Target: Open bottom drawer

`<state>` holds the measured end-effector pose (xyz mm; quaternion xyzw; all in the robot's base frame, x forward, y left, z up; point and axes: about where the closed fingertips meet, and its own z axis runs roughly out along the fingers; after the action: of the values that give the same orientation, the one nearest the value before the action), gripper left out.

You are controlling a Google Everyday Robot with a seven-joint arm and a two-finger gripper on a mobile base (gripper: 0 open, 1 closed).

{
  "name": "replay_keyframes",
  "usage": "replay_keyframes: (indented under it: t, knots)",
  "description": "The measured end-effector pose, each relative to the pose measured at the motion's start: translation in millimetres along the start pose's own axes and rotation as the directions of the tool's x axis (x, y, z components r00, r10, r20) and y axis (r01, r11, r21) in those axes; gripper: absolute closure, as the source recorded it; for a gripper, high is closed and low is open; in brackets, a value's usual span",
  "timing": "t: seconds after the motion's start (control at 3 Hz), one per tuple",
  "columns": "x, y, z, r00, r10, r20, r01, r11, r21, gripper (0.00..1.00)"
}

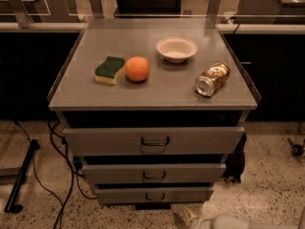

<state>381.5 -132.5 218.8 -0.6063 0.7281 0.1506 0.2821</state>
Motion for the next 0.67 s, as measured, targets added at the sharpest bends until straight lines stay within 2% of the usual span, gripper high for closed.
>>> replay_keyframes:
  t: [0.33,0.67]
  knots:
    - [3.7,-12.7,13.3,1.000,-0.021,-0.001,0.021,0.9992,0.034,0.00]
    - [7.2,-34.3,21.2,0.999,-0.050,-0.004,0.051,0.9943,0.093,0.00]
